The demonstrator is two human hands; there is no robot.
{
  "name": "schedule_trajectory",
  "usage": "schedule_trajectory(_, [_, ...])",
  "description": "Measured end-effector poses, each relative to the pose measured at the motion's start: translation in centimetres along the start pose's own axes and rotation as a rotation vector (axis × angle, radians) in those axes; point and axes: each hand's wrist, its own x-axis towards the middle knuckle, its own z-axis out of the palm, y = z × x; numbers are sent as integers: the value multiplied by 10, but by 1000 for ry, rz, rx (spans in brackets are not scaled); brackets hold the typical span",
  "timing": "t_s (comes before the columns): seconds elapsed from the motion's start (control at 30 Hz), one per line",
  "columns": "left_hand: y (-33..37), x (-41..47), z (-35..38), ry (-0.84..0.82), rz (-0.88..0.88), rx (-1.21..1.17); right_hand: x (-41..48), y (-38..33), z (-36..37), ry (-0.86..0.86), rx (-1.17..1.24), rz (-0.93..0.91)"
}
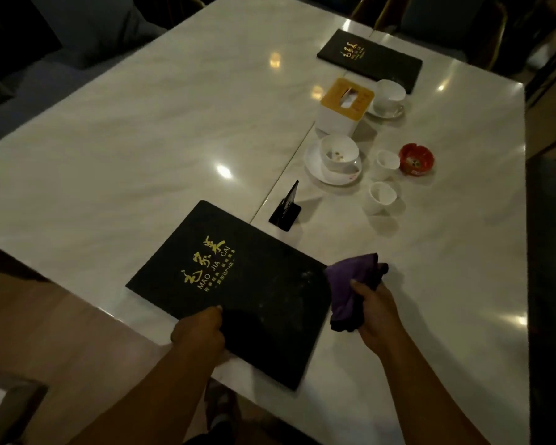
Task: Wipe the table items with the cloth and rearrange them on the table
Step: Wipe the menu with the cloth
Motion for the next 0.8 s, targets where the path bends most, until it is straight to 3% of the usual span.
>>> schedule_trajectory(0.07, [2,-10,-6,-37,-10,-6,-11,8,10,49,-40,-43])
schedule_trajectory(0.13, [22,-81,-17,-2,-48,-31,-24,13,17,73,-49,-70])
schedule_trajectory(0.2, [24,-94,-23,48,-42,-79,-31,17,19,89,-69,-85])
schedule_trajectory(0.27, [23,-98,-28,-4,-53,-95,-36,19,16,96,-76,-93])
schedule_trajectory(0.37, [13,-94,-35,-81,34,-149,-41,16,13,83,-61,-113])
schedule_trajectory(0.5, [2,-88,-37,-29,182,-48,-35,14,5,103,-106,-127])
schedule_trajectory(0.63, [-7,-90,-40,17,223,106,-34,10,-4,79,-373,-212])
schedule_trajectory(0.8, [-14,-88,-42,-13,240,114,-34,32,-14,-84,-708,-422])
